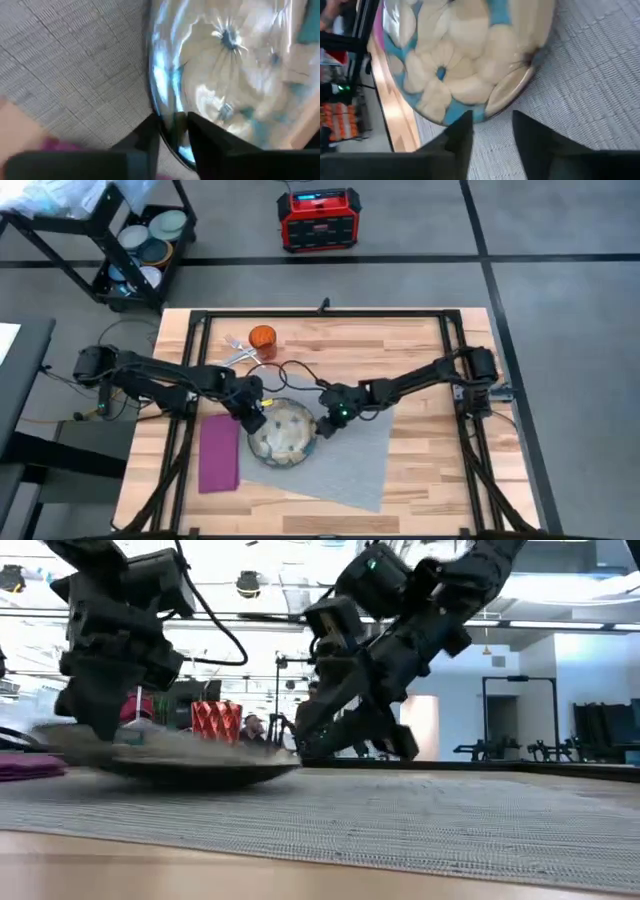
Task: Set table place
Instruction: Adjust the white floral patterned plate on the gray placemat, then adjust the gray placemat, then put the orange cup on the placemat to the top right of the plate
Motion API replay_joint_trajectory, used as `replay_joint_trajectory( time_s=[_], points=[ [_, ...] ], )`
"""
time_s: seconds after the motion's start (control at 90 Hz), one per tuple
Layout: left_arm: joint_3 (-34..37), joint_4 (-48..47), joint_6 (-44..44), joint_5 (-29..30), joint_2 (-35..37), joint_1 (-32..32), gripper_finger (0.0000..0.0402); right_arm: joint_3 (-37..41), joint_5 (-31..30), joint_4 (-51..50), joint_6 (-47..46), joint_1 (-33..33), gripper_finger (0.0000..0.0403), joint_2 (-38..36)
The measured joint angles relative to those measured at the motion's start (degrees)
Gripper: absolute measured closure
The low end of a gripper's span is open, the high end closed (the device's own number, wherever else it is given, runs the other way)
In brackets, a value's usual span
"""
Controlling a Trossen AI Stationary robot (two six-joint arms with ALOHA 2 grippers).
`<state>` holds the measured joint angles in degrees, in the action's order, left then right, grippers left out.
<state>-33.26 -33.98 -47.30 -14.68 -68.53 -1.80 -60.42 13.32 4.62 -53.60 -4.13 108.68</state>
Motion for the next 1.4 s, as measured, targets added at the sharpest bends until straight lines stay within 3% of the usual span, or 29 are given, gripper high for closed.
replay_joint_trajectory(
  time_s=[0.133, 0.233, 0.422, 0.578, 0.767, 0.978, 1.156, 1.278, 1.4],
  points=[
    [0.0, -0.5, 0.8, 1.1, 0.0, -1.4, 0.024, 0.0, -5.4, -9.0, 1.2, -2.5, 0.0199, -1.5],
    [0.0, 0.6, 0.8, 1.2, 0.1, -2.3, 0.0214, 0.1, -8.3, -17.0, 1.3, -4.9, 0.0191, -1.5],
    [0.0, 6.7, -0.5, 1.0, 2.7, -3.2, 0.02, -0.2, -14.3, -30.4, 1.1, -9.2, 0.027, -1.9],
    [0.0, 19.3, -2.8, 0.6, 5.4, -3.2, 0.0201, -0.1, -19.1, -37.4, -1.1, -11.2, 0.0342, -1.9],
    [0.0, 34.6, -4.3, 1.1, 6.4, -3.1, 0.0201, 0.2, -23.8, -45.9, -6.4, -9.1, 0.0374, -2.2],
    [0.0, 37.1, -4.2, 2.0, 6.1, -3.1, 0.0201, 0.3, -27.7, -45.4, -6.1, -2.2, 0.0383, -2.2],
    [0.0, 40.6, -4.2, 2.1, 6.2, -2.3, 0.0201, 0.7, -33.1, -32.6, 1.2, 0.6, 0.0379, -9.2],
    [0.0, 47.5, -4.3, 2.1, 6.2, -1.2, 0.0201, 0.3, -30.8, -21.6, 8.2, 6.0, 0.0371, -14.6],
    [-0.2, 51.9, -2.5, 2.8, 6.3, -0.6, 0.0202, -2.4, -24.3, -19.3, 14.3, 12.6, 0.0358, -15.3]
  ],
)
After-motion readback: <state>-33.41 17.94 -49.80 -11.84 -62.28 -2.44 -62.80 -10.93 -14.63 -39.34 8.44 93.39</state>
